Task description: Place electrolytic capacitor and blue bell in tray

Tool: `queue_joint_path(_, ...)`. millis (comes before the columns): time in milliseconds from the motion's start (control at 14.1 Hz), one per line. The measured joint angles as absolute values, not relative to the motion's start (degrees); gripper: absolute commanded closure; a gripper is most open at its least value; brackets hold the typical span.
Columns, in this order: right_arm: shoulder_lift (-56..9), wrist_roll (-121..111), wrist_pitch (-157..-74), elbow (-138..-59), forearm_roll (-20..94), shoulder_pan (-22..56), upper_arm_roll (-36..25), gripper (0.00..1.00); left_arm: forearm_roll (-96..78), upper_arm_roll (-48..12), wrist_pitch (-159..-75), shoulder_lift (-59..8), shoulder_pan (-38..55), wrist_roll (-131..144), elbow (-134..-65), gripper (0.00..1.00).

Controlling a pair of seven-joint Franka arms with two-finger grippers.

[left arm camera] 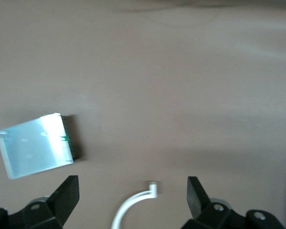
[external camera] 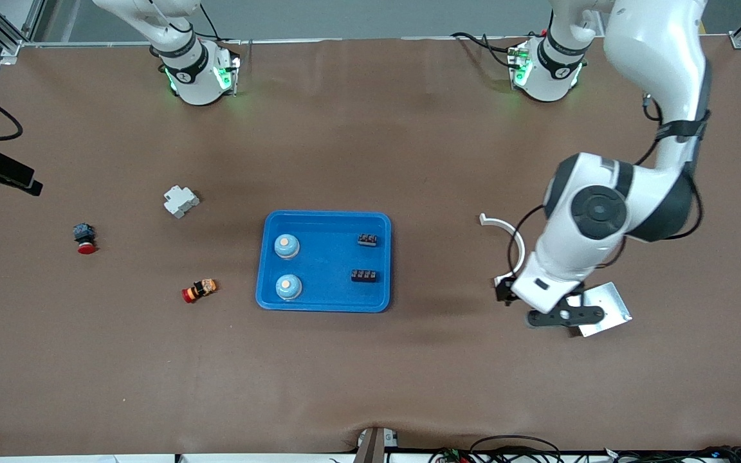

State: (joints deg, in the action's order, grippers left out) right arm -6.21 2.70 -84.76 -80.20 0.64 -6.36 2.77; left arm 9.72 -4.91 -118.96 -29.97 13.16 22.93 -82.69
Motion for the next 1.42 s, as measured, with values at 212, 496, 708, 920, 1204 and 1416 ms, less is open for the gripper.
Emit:
queue_joint_path(212,-6.2,2.7,-84.8,-80.2,0.7,-6.4,2.8,0.0,7.9,-4.9,-116.4,-27.1,10.2,18.7,-82.7,0.0)
queue_joint_path(496,-6.2,2.7,-84.7,-80.2,0.7,-6.3,2.8,0.0,5.6,-4.9,-111.0,-21.9,8.1,15.7,-82.7,0.0)
queue_joint_path(708,-6.2,2.7,-84.7,-80.1,0.7,-6.1,2.8,0.0,1.7,-5.0,-108.8,-17.4,5.3,14.0,-83.5,0.0)
queue_joint_path(920,-6.2,2.8,-84.8,-80.0,0.7,-4.8,2.8,0.0,1.0,-5.1,-106.1,-12.1,4.0,12.2,-86.6,0.0)
queue_joint_path(1204,-6.2,2.8,-84.8,-80.0,0.7,-4.4,2.8,0.0,1.0,-5.1,-98.3,-4.7,3.4,10.2,-90.3,0.0)
queue_joint_path(1416,-6.2,2.8,-84.8,-79.9,0.7,-4.3,2.8,0.0,1.0,-5.2,-96.0,0.1,3.4,9.4,-93.0,0.0)
